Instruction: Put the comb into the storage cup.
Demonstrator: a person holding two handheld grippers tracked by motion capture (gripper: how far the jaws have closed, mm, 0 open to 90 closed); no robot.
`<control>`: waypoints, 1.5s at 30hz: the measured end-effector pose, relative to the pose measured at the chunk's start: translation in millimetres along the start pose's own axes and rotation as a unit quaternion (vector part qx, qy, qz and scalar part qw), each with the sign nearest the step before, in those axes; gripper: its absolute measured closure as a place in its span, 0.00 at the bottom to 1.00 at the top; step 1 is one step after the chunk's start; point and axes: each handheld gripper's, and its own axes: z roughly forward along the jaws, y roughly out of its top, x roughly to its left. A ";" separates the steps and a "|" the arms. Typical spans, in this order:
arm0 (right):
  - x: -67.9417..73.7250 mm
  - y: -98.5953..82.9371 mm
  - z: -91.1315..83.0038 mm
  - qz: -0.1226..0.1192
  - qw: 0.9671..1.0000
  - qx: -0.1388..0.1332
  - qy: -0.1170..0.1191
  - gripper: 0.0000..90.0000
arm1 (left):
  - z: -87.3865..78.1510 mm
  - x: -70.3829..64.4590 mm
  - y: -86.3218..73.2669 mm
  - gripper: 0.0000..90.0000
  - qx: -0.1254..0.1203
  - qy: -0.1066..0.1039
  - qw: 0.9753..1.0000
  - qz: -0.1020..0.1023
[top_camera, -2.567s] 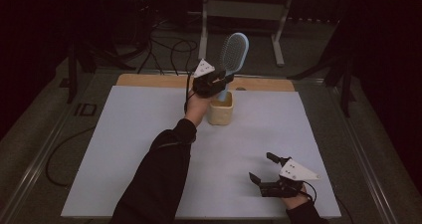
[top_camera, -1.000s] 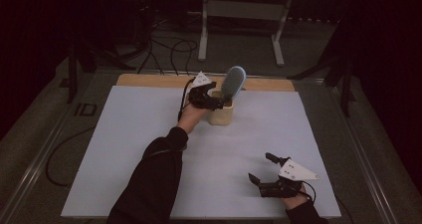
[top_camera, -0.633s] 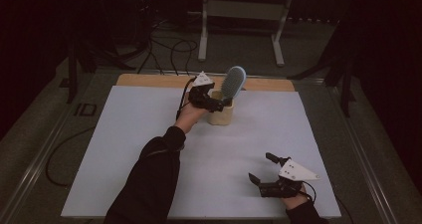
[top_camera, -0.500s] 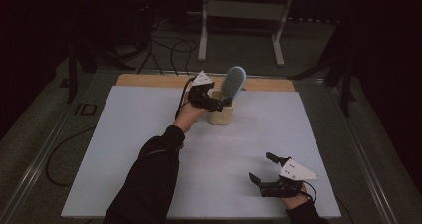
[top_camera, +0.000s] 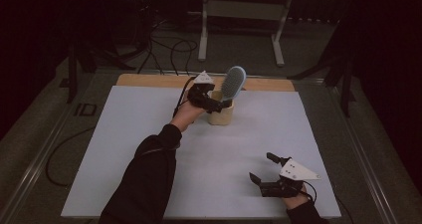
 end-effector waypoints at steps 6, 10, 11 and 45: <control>0.1 -0.1 0.3 -0.001 1.000 0.001 0.000 0.10 | -8.0 4.0 0.2 0.00 0.023 -0.025 0.999 -0.011; 0.3 0.7 0.6 -0.001 1.000 -0.002 0.001 0.10 | -14.6 5.4 -0.7 0.00 0.031 -0.024 0.999 -0.003; 0.4 1.0 0.8 -0.002 1.000 -0.002 0.000 0.10 | -16.1 5.5 -0.7 0.00 0.032 -0.026 0.999 -0.001; 1.3 1.4 2.1 -0.003 1.000 0.001 -0.001 0.10 | -93.9 0.7 -33.3 0.00 0.050 -0.007 0.998 0.022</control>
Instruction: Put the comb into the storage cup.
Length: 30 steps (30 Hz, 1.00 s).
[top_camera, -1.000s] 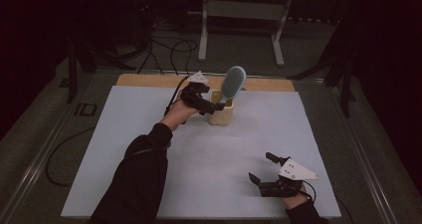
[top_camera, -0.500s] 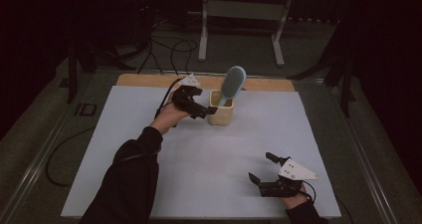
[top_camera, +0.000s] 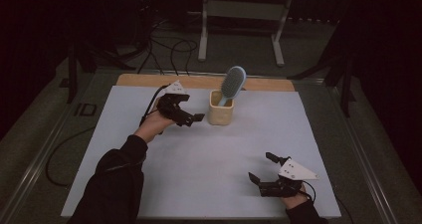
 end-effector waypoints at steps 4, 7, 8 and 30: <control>-0.2 0.1 0.1 0.000 1.000 -0.001 -0.001 0.10 | -8.7 -1.6 -6.4 0.00 0.006 -0.001 1.000 0.002; 0.1 0.1 0.1 0.001 1.000 0.000 -0.001 0.10 | -15.9 -3.0 -11.5 0.00 0.009 0.001 1.000 0.003; 0.3 0.3 0.2 0.001 1.000 -0.001 -0.001 0.10 | -18.4 -3.4 -13.1 0.00 0.010 0.001 1.000 0.003; 0.4 0.4 1.3 0.001 1.000 -0.001 0.000 0.10 | -67.4 -12.9 -58.8 0.00 0.009 0.010 1.000 -0.006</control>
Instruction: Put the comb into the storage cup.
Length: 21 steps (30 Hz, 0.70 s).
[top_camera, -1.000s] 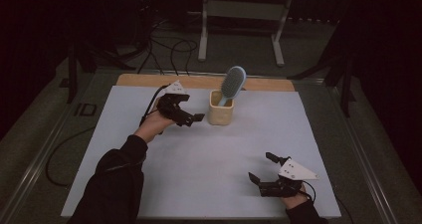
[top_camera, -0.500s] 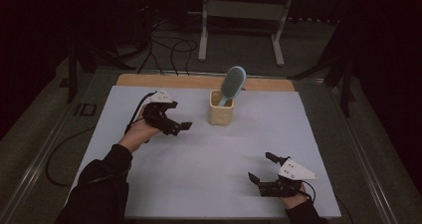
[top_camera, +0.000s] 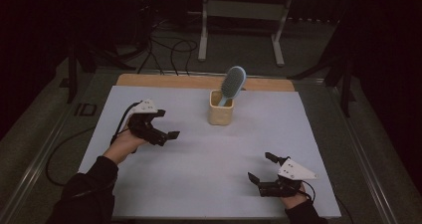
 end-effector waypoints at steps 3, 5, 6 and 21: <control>0.1 0.0 0.1 -0.001 1.000 0.001 0.000 0.10 | -6.5 -1.2 -8.8 0.00 0.000 0.002 1.000 -0.004; 0.1 -0.1 0.4 -0.002 1.000 0.002 0.000 0.10 | -12.5 -2.2 -14.7 0.00 -0.005 0.004 1.000 -0.006; 0.1 -0.1 0.3 -0.002 1.000 0.002 -0.001 0.10 | -15.2 -3.0 -18.2 0.00 -0.009 0.001 1.000 -0.007; 1.0 0.3 1.0 -0.004 1.000 0.003 -0.002 0.10 | -47.7 -19.7 -80.6 0.00 -0.006 0.023 1.000 -0.015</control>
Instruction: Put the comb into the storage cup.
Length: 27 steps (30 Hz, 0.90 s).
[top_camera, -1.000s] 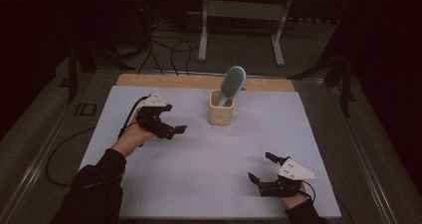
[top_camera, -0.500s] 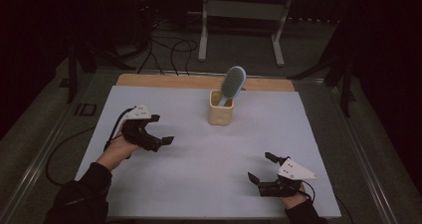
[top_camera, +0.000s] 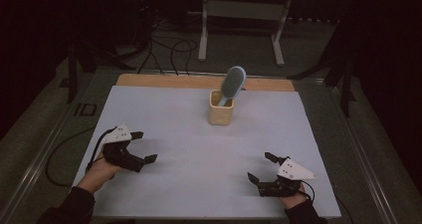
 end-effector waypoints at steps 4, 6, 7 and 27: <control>0.5 0.0 0.3 0.000 1.000 0.001 0.001 0.10 | -5.5 -4.4 -17.5 0.00 0.005 0.004 1.000 -0.006; 0.8 0.1 0.5 -0.002 1.000 0.002 0.001 0.10 | -8.1 -5.7 -25.6 0.00 0.006 0.008 1.000 -0.011; 0.8 0.1 0.5 -0.002 1.000 0.002 0.001 0.10 | -8.1 -5.7 -25.6 0.00 0.006 0.008 1.000 -0.011; 1.7 -0.1 0.9 -0.006 1.000 0.006 0.000 0.10 | -35.2 -18.9 -73.8 0.00 -0.001 0.052 0.998 -0.044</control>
